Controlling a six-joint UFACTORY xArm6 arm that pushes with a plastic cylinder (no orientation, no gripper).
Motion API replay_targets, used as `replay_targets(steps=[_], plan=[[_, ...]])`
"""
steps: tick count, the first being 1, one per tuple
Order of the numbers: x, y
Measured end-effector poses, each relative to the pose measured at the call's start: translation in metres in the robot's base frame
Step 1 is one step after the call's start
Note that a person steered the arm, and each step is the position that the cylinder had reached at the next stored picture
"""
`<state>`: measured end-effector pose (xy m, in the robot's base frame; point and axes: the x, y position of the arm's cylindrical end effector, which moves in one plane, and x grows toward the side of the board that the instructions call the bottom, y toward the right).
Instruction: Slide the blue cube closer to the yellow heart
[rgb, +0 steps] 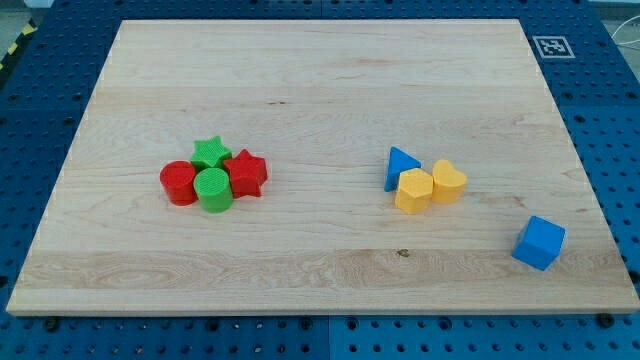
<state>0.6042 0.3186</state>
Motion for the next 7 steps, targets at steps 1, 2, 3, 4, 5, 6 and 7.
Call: replay_targets(steps=[1, 2, 3, 4, 5, 6, 7], plan=[[0.013, -0.030], [0.013, -0.082], [0.006, -0.115], [-0.013, -0.106], [-0.012, -0.075], [-0.029, -0.078], [-0.037, -0.106]])
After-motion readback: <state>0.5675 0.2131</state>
